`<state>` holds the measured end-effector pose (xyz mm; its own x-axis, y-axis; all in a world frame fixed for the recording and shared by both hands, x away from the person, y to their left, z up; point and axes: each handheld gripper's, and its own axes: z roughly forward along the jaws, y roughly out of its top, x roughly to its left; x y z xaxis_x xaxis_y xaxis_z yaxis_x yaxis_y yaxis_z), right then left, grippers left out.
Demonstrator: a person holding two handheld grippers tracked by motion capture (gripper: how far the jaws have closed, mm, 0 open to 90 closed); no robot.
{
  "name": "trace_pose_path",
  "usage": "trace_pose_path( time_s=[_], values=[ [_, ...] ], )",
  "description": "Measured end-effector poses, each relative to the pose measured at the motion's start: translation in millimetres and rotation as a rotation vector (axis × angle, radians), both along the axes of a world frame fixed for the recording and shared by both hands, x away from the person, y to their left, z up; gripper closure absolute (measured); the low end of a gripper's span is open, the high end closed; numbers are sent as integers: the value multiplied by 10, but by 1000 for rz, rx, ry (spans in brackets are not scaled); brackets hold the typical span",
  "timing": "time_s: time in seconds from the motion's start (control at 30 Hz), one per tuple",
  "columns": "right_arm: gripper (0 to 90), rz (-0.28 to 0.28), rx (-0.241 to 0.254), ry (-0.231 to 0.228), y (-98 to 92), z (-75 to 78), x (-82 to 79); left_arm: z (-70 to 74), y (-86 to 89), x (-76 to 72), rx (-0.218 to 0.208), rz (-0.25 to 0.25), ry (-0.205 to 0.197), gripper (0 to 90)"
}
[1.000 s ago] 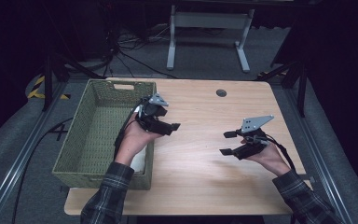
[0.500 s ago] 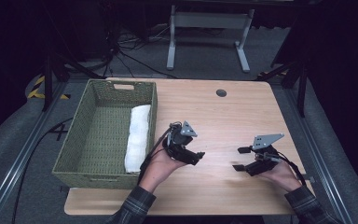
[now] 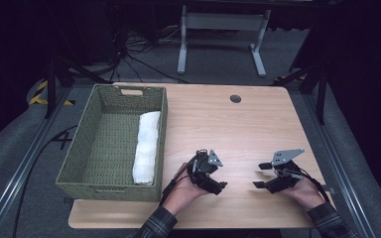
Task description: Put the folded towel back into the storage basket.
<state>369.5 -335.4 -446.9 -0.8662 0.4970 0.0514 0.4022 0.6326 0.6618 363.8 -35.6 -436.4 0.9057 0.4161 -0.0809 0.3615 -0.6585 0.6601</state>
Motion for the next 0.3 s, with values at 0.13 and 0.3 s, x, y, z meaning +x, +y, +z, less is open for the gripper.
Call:
trace_pose_path(
  time_s=[0.13, 0.3],
  values=[
    [238, 2, -4, 0, -2, -3, -6, -41, -16, -6, 10, -15, 5, 218],
    [233, 0, 2, -5, -16, 5, -4, -58, -11, 0, 14, -16, 7, 213]
  ],
)
